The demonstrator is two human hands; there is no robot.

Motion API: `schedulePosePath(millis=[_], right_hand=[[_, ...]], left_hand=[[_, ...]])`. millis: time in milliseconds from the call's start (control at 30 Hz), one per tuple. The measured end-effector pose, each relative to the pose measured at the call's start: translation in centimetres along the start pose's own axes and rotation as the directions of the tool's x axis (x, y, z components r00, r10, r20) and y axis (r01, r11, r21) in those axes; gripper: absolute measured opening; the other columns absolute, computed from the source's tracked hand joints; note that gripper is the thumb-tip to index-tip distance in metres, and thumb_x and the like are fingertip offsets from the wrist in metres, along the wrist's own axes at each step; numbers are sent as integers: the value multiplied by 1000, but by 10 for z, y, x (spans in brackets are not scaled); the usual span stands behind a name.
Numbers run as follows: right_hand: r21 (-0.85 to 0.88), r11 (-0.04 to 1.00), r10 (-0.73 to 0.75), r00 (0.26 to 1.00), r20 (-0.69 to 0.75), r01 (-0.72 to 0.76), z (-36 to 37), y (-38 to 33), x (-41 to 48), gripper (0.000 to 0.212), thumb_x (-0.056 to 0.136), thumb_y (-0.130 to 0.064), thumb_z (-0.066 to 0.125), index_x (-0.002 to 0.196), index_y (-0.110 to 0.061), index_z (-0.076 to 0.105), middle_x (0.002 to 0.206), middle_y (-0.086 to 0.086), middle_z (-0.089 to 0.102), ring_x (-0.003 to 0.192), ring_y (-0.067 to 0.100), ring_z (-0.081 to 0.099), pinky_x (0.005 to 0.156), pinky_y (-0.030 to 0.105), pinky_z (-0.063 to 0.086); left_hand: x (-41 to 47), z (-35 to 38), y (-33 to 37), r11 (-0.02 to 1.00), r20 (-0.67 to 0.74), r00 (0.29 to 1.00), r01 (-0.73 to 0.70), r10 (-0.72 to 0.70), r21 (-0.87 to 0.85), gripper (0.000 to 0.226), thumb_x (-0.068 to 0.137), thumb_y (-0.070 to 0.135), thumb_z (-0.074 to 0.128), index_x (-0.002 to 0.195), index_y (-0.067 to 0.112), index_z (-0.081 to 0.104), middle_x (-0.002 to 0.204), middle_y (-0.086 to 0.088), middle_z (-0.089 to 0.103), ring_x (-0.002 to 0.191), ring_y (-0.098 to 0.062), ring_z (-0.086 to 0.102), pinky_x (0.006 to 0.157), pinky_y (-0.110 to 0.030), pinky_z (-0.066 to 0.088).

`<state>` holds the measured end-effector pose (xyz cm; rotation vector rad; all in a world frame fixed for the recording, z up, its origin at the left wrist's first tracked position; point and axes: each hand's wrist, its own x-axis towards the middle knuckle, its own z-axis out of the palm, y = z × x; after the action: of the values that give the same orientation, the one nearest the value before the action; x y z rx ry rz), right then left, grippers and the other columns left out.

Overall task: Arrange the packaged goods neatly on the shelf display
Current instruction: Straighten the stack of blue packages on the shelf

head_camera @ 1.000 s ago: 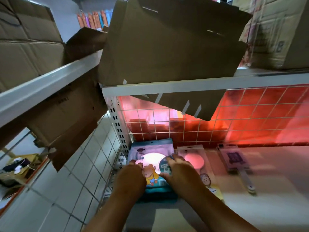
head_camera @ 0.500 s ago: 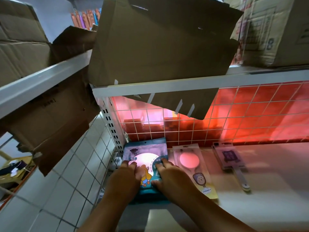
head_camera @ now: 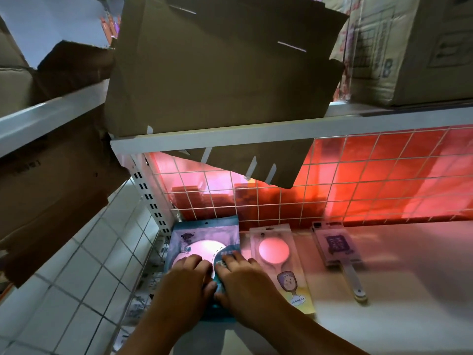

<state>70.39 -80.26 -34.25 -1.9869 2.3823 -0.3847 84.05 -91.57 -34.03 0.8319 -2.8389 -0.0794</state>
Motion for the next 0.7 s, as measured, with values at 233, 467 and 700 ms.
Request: schedulePosePath(millis=[233, 467, 700], right_hand=[[17, 999, -44, 999, 5, 44, -4, 6, -5, 56, 92, -52, 51, 136, -18, 52, 140, 9, 54, 125, 27, 51, 99, 42, 47], [264, 956, 128, 991, 25, -130, -57, 8, -40, 38, 95, -44, 56, 128, -27, 61, 126, -3, 66, 110, 16, 61, 98, 36, 49], [123, 974, 213, 953, -217, -190, -140, 10, -103, 30, 91, -36, 54, 118, -26, 66, 118, -1, 68, 107, 21, 61, 88, 37, 50]], left_hand=[[-9, 7, 5, 996, 8, 996, 93, -93, 6, 29, 80, 48, 68, 107, 39, 64, 113, 11, 66, 98, -9, 62, 79, -27, 54], [6, -54, 35, 961, 120, 989, 110, -82, -254, 23, 97, 52, 55, 120, 50, 61, 131, 20, 62, 116, -7, 59, 103, -29, 46], [5, -130, 101, 839, -112, 956, -291, 271, -460, 25, 93, 43, 66, 119, 43, 67, 112, 28, 64, 101, 3, 60, 86, -26, 52]])
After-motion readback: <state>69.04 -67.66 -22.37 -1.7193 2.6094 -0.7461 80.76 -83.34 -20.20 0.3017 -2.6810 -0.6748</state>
